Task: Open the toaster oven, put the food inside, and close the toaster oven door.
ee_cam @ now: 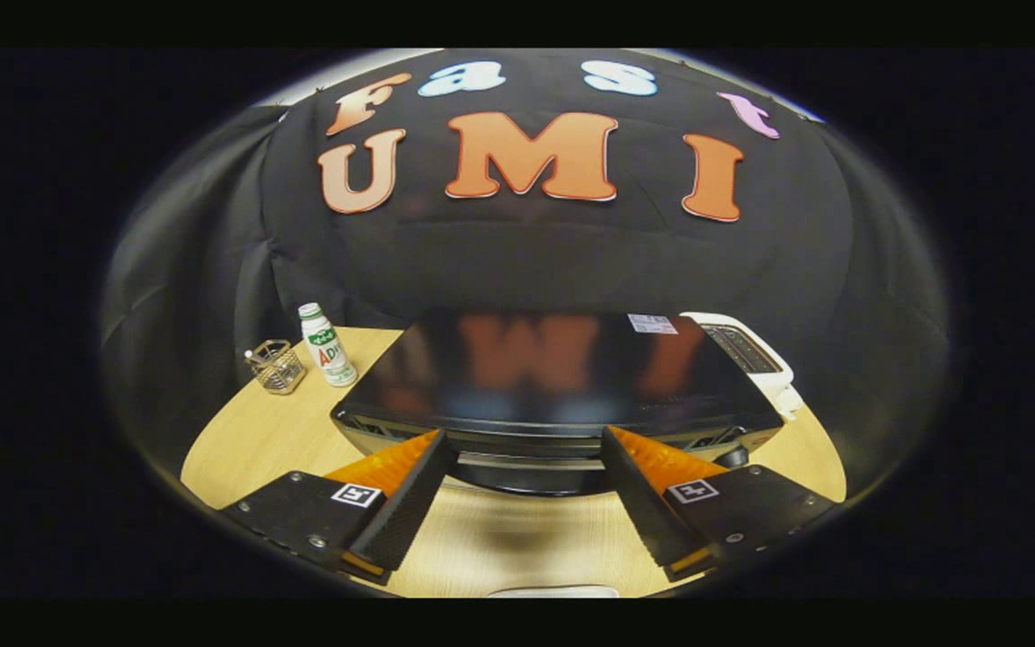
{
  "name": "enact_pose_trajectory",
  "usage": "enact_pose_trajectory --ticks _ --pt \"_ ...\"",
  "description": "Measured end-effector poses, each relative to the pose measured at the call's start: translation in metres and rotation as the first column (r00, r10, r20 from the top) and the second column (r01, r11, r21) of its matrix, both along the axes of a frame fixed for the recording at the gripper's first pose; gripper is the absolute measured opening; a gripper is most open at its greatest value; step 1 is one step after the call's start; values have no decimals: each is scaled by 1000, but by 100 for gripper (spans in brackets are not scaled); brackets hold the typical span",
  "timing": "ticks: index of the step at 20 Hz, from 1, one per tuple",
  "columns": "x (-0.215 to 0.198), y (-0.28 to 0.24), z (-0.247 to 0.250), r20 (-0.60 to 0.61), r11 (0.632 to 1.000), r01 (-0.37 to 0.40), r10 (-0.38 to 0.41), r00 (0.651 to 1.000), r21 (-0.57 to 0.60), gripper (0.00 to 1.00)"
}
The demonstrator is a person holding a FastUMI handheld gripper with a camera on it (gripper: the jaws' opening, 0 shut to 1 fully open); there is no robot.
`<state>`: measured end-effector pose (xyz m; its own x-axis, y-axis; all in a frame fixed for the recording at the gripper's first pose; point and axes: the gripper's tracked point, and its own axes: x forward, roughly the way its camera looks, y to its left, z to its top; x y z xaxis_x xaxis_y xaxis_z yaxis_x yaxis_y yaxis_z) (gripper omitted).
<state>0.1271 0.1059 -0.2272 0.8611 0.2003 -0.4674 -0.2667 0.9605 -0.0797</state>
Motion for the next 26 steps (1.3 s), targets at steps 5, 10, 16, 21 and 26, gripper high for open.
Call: enact_pose_trajectory --ticks 5,10,16,21,26 --pt "-27 -7 -8 11 1000 7 -7 1000 -5 100" --pt "-66 -15 -27 2 1000 16 -16 1000 -23 100" --pt "-95 -24 -57 -31 999 42 -41 999 6 100" --pt "-110 -27 -85 -84 999 49 -48 995 5 100" --pt "-114 -36 -117 -151 996 85 -85 985 -8 100"
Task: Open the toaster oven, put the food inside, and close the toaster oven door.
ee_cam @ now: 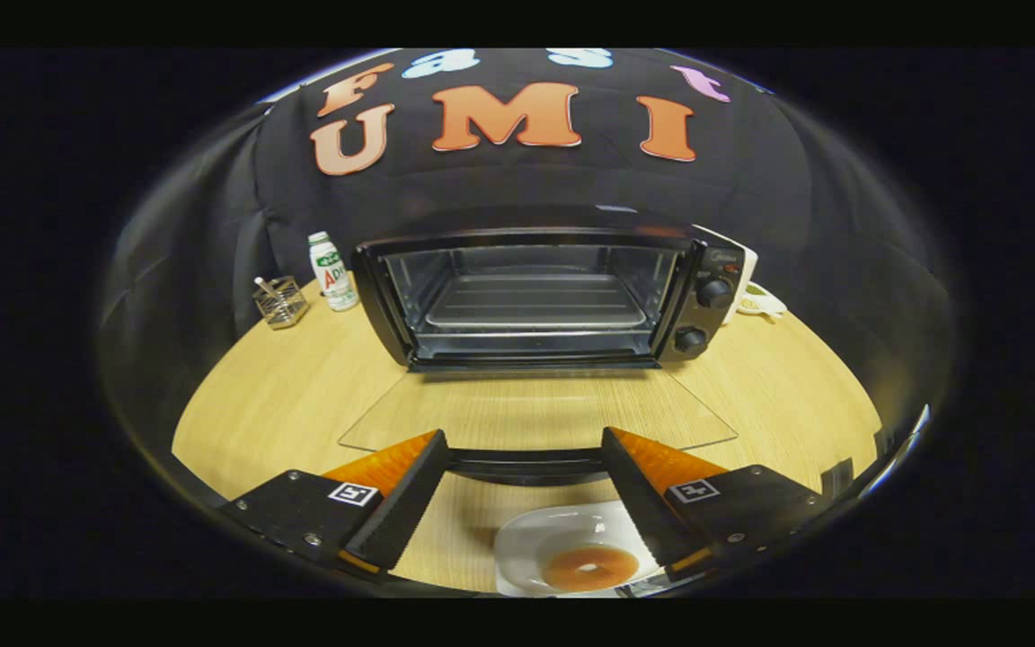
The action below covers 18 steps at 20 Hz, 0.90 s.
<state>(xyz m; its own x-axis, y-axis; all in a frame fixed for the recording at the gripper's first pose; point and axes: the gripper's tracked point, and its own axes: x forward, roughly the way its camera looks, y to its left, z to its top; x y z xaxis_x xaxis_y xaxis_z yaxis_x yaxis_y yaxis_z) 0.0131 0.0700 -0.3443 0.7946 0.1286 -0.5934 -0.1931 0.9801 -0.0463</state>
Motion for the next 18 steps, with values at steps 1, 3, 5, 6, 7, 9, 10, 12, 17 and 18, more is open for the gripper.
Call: enact_pose_trajectory --ticks 1,3,5,6,7,9,10,12,17,18 --pt "1 3 -4 -9 1000 -7 7 1000 3 100" --pt "2 3 -12 -29 1000 -6 6 1000 -1 100" --pt "-2 0 -19 -60 1000 -5 4 998 -13 100" --pt "-3 -1 -23 -75 1000 -7 6 997 -17 100" --pt "-5 -1 -27 -90 1000 -7 5 996 -22 100" --pt "-6 0 -34 -100 1000 -5 3 995 -25 100" --pt "-4 1 -34 -93 1000 -4 2 996 -22 100" --pt "-3 0 -34 -99 1000 -5 3 995 -20 100" --pt "-9 -5 -13 -86 999 20 -17 996 34 100" --pt "-12 -8 -6 -76 999 26 -23 997 42 100"
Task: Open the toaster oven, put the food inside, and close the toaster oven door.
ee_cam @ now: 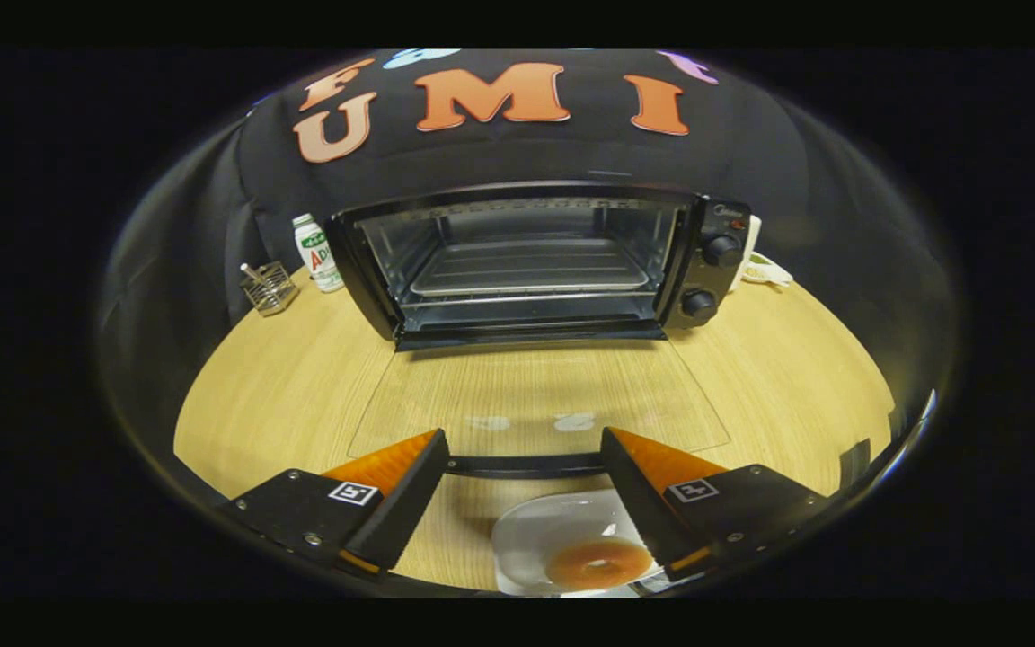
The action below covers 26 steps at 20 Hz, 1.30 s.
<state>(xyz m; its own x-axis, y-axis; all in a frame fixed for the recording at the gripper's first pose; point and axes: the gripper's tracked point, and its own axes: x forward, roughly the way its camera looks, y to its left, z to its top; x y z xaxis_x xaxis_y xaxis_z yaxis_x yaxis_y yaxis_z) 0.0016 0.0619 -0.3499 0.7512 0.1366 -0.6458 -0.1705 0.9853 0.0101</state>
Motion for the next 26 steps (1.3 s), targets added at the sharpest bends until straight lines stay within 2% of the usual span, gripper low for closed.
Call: enact_pose_trajectory --ticks 4,11,19,26 --pt "-10 -18 23 58 999 33 -35 998 39 100" --pt "-53 -55 20 88 997 83 -83 993 2 100" --pt "-105 -67 -18 15 995 86 -85 996 -53 100" --pt "-119 -62 -43 -49 994 53 -58 997 -98 100"
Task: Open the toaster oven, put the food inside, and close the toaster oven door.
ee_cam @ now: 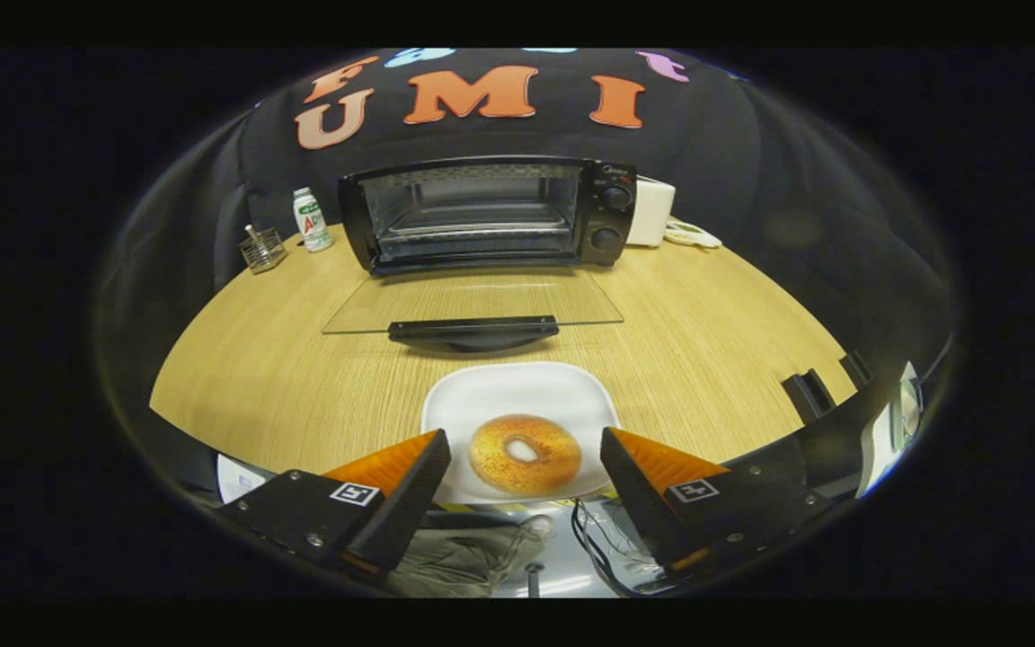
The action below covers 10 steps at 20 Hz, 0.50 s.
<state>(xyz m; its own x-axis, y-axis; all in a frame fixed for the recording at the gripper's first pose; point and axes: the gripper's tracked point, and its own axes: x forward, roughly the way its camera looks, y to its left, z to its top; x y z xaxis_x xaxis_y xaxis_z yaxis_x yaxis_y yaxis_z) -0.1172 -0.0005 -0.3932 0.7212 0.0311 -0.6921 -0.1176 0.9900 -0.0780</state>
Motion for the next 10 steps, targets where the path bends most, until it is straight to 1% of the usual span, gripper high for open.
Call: enact_pose_trajectory --ticks 3,4,6,8,9,10 --pt "-4 1 -9 -28 1000 -8 8 1000 -6 100" --pt "-5 0 -11 -34 1000 -11 10 999 -11 98" --pt "-4 -2 -12 -36 1000 -11 10 999 -26 83" --pt "-1 0 -4 -27 1000 -12 12 1000 -12 68" --pt "1 -2 1 -18 1000 -10 10 1000 -5 56" --pt "5 -2 5 -8 1000 -14 14 1000 -2 47"
